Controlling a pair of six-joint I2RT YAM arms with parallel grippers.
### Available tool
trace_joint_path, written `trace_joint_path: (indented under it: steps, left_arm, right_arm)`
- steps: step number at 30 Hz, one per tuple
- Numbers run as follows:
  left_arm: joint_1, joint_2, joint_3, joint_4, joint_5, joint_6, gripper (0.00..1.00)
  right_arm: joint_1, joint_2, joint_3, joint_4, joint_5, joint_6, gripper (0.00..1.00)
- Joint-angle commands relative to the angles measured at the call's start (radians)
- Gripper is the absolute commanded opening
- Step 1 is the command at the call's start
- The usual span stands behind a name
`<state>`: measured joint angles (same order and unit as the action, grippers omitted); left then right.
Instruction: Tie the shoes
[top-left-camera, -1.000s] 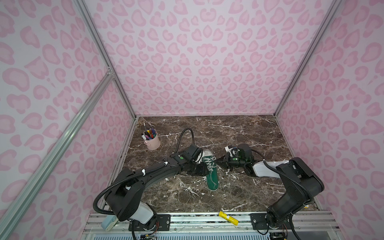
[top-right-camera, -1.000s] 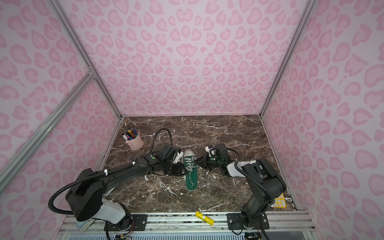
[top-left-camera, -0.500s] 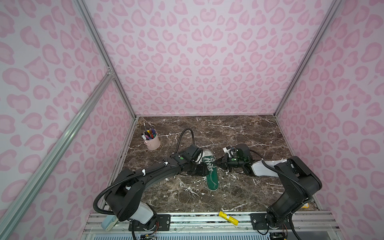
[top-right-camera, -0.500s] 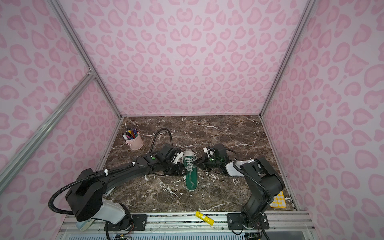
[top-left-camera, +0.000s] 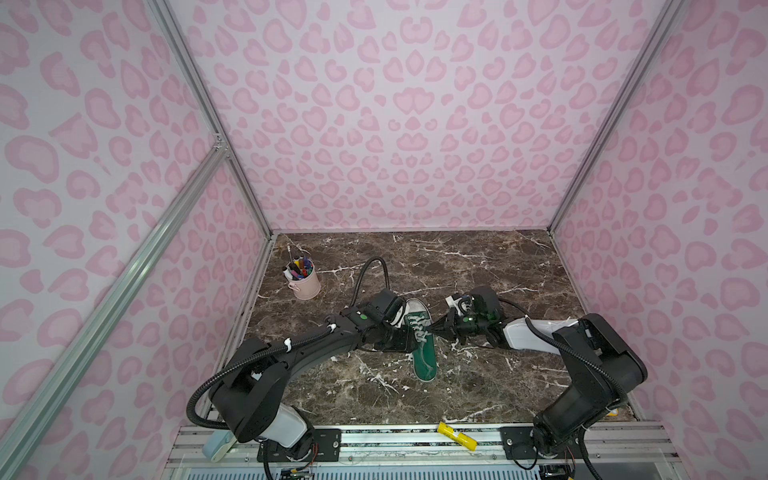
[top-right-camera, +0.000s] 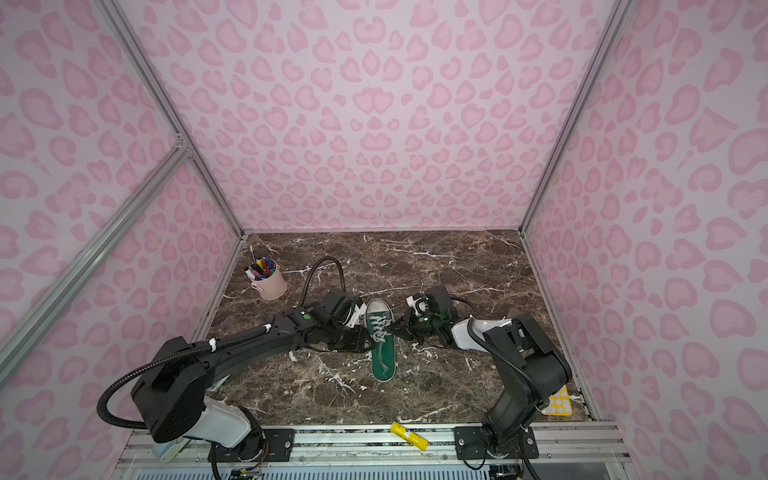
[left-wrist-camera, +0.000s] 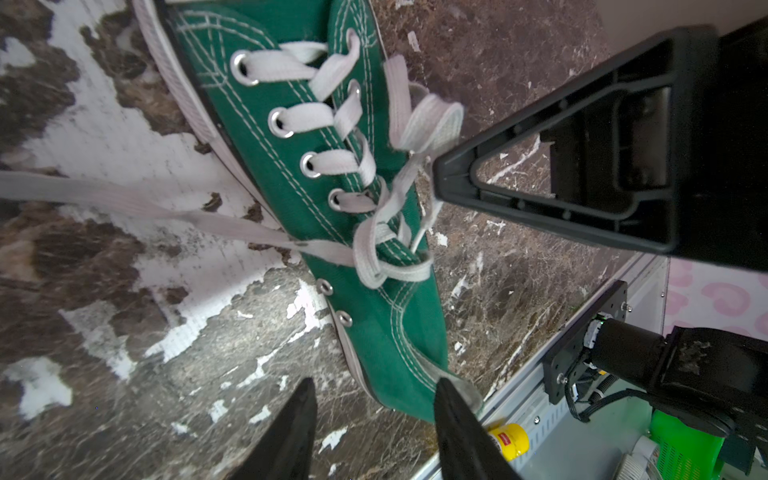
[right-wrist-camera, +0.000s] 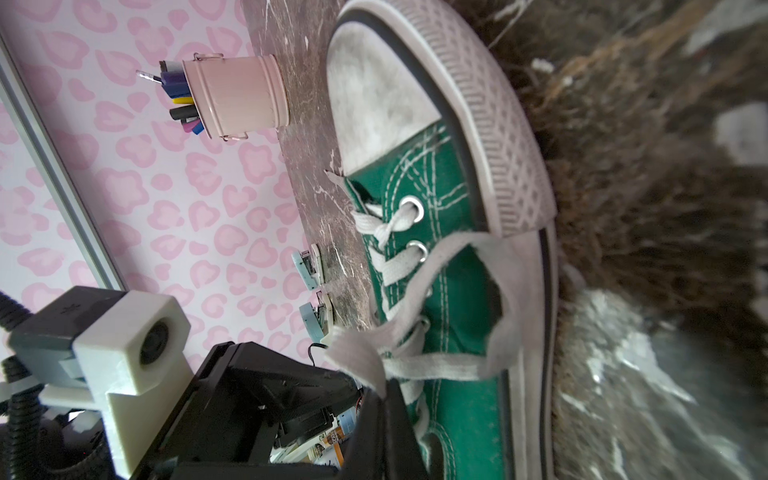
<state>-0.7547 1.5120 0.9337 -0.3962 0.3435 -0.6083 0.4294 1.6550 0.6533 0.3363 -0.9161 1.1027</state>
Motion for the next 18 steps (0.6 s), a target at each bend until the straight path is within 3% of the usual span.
trace_joint_path:
  steps: [1,18]
  left_arm:
    - [-0.001,0.005,-0.001,0.006,0.002,-0.004,0.49]
    - [-0.003,0.006,0.002,0.002,-0.003,-0.004,0.49]
  right_arm:
    - [-0.002,0.001,0.006,-0.036,-0.006,-0.034,0.03]
    - [-0.017,0.002,0.057,-0.083,-0.017,-0.062,0.03]
